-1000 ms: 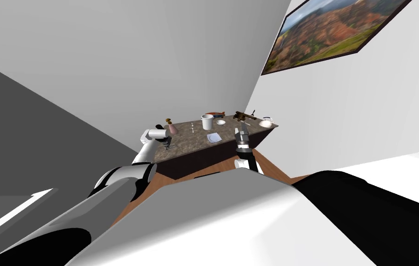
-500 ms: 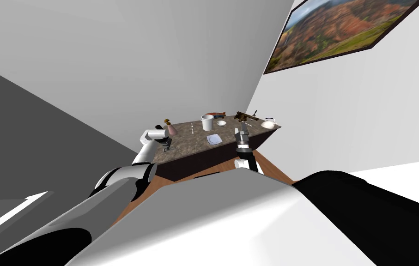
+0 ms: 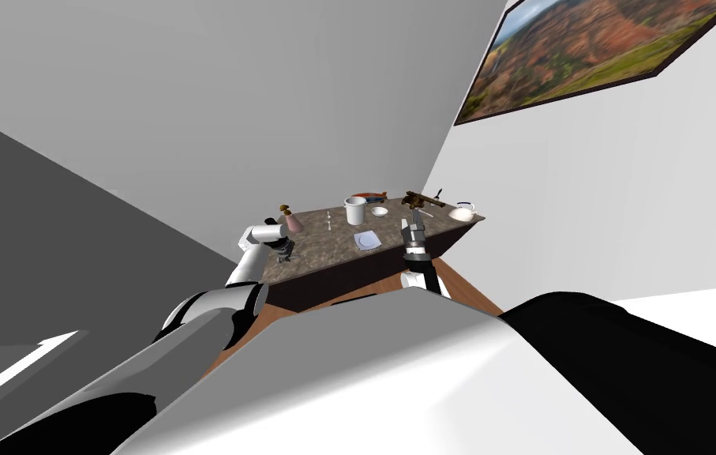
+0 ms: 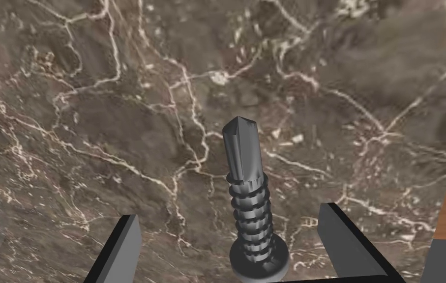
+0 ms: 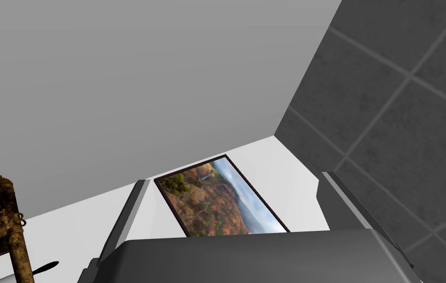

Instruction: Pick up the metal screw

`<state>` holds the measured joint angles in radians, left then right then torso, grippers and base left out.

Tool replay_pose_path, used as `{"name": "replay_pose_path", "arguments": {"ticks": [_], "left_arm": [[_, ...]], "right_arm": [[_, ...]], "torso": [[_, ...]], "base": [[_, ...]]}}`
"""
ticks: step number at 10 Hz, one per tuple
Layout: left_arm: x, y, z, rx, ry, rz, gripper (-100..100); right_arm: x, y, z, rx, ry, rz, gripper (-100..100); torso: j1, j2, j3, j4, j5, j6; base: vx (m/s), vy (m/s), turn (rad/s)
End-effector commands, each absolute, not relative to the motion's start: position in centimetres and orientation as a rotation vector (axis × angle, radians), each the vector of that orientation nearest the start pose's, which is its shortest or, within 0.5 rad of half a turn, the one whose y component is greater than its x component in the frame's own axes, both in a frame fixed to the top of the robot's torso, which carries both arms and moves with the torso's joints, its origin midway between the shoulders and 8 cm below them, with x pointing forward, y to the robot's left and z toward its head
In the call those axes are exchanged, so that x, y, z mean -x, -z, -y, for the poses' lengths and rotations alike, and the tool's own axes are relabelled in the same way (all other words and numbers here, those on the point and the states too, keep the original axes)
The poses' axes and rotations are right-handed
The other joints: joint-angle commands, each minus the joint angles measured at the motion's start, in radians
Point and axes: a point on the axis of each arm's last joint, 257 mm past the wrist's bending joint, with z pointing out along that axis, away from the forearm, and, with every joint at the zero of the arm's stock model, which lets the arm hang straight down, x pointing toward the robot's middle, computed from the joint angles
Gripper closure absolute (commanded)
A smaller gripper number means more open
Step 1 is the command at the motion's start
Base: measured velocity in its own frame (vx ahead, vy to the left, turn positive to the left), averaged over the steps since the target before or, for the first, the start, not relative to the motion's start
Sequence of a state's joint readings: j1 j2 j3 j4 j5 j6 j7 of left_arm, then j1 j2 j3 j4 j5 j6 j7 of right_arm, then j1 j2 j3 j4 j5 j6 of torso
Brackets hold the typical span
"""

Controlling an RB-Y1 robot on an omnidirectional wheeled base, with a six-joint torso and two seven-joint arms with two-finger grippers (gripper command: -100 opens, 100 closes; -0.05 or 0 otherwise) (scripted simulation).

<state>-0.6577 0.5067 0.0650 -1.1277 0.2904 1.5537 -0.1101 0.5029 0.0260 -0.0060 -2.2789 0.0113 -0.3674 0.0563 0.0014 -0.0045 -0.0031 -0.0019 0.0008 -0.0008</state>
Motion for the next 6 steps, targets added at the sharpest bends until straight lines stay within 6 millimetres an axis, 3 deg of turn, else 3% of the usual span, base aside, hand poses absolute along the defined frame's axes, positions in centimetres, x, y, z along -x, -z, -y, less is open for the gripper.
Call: {"name": "replay_pose_path", "arguments": {"ticks": [1,2,5,6], "left_arm": [[-51.2,29.6,-39.6,1.954,0.086,-2.052,0],[-51.2,30.6,-39.7,1.954,0.089,-2.048,-100],[-51.0,31.1,-39.7,1.954,0.088,-2.047,-100],[-51.0,31.2,-39.7,1.953,0.09,-2.046,100]], "right_arm": [[-36.4,0.3,28.8,-0.756,-1.204,-0.704,0],[-36.4,0.3,28.8,-0.756,-1.204,-0.704,0],[-36.4,0.3,28.8,-0.756,-1.204,-0.704,0],[-36.4,0.3,28.8,-0.756,-1.204,-0.704,0]], "torso": [[0.0,0.0,0.0,0.0,0.0,0.0],[0.0,0.002,0.001,0.0,0.0,0.0],[0.0,0.002,0.001,0.001,0.0,0.0],[0.0,0.003,0.002,0.001,0.0,0.0]], "base": [[0.006,0.001,-0.001],[0.011,0.01,-0.011],[0.009,0.013,-0.007],[0.0,0.0,0.0]]}}
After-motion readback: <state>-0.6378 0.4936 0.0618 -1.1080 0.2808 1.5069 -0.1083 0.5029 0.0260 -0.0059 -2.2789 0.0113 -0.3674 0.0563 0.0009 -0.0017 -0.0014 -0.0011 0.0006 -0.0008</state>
